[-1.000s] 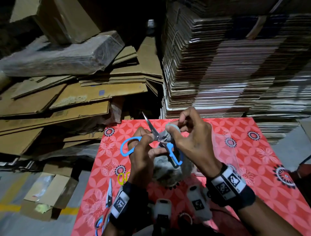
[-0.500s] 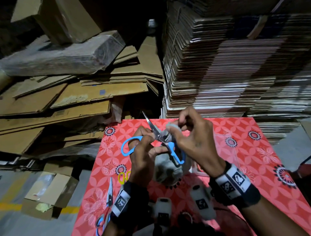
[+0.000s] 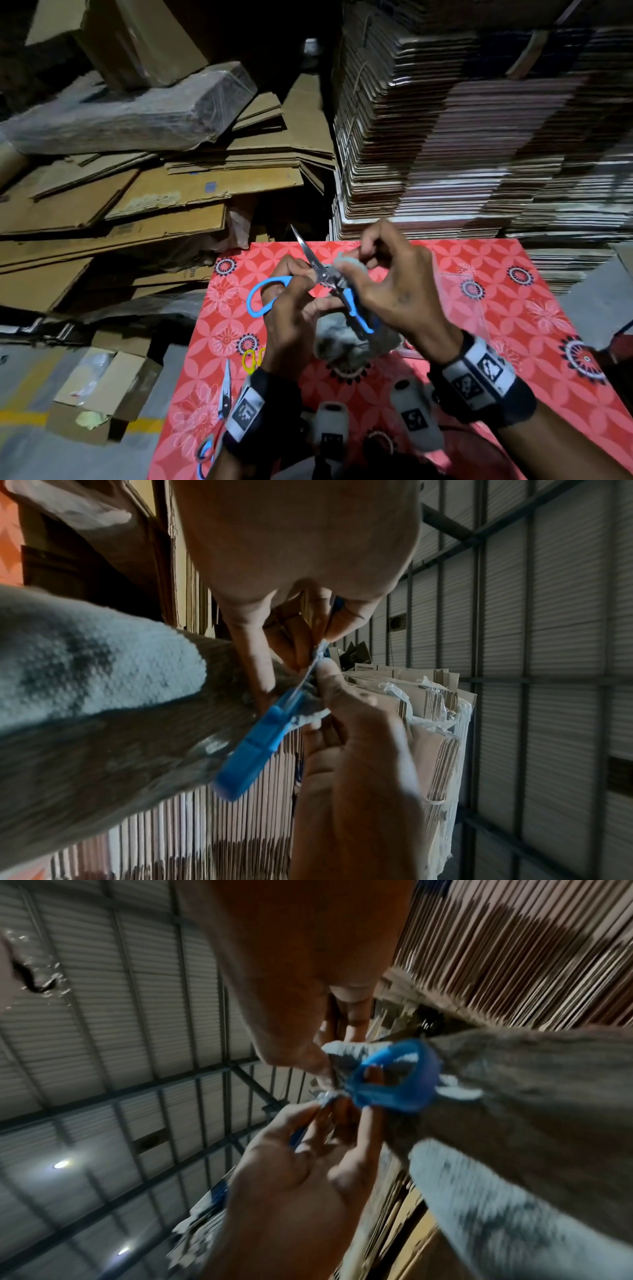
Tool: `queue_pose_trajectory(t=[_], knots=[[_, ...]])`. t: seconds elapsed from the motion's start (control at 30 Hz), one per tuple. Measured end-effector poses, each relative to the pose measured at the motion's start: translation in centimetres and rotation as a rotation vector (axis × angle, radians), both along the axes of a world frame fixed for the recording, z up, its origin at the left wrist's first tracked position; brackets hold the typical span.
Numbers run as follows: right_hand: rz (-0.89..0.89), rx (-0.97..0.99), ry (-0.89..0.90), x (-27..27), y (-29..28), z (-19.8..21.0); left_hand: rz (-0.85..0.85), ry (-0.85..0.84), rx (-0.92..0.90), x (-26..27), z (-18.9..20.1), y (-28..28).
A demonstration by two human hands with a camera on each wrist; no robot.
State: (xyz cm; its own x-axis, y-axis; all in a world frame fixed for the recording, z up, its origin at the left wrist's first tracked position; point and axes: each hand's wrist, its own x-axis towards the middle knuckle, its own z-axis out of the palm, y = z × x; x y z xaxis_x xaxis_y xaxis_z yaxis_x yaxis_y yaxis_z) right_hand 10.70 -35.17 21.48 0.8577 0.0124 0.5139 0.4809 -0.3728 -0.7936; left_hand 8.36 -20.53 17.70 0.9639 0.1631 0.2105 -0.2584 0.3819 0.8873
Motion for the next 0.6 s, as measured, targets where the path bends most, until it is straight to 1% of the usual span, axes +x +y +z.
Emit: queue_pose_trajectory(t=[0.1, 0.2, 0.33, 0.43, 0.47, 0.53, 0.6], knots=[[-0.007, 0.013, 0.005, -0.2, 0.2, 0.0, -0.003, -0.004, -0.022, 0.1, 0.0, 0.0], [0.031, -0.002, -0.001, -0.9, 0.9, -0.1, 0.01, -0.004, 0.024, 0.0, 0.0, 0.1], [-0.043, 0.001, -0.006, 0.0, 0.1, 0.1, -0.015, 0.006, 0.029, 0.1, 0.4, 0.0], [0.044, 0.006, -0.001, -1.2, 1.1, -0.1, 0.008, -0.032, 0.076, -0.2, 0.3, 0.2], [0.035, 0.007, 0.003, -0.9, 0.8, -0.1, 0.019, -0.038, 0.091, -0.3, 0.1, 0.2], [-0.024, 0.005, -0.006, 0.2, -0.2, 0.2, 0.015, 0.007, 0.036, -0.4, 0.4, 0.1], [-0.031, 0.01, -0.005, 0.2, -0.2, 0.4, -0.009, -0.015, 0.005, -0.4, 0.9, 0.0]])
